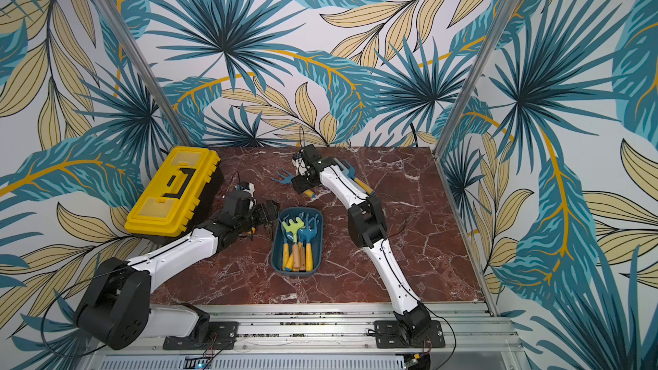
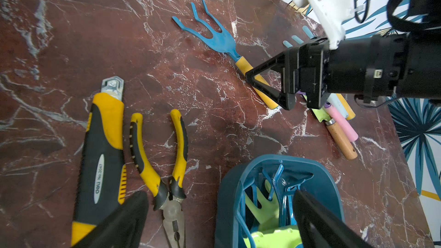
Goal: Put the rake into the storage box
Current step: Pick up the rake at the center of the board.
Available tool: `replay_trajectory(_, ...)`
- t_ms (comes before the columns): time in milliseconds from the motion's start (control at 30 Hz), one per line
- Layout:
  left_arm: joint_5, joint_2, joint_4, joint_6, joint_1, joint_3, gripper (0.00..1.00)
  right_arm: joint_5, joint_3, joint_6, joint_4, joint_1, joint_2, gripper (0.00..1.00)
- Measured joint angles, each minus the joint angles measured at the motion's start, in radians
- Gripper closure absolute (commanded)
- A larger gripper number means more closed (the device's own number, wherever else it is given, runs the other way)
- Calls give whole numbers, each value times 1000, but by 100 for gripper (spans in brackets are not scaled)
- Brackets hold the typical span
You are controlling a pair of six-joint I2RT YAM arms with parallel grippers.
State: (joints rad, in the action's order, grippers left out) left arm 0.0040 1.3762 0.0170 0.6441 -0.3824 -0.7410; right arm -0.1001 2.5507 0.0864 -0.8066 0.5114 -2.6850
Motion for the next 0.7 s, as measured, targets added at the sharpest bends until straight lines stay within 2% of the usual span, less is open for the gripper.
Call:
replay_trajectory(67,1,0,-1,0,0,0,0,29,11,12,-10,10,-19,21)
replay_trajectory(233,8,0,-2,3,0,0,0,99,23,42,-22,37,-31,35)
replay_trajectory(400,12,0,-3,4,0,0,0,143,25,60,-36,46,-31,64)
replay_trajectory(633,12,0,-3,4,1,0,0,197,10,66,-38,43,-17,82)
replay_trajectory(700,12,0,-2,4,1,0,0,206,-28,64,-41,43,18,84)
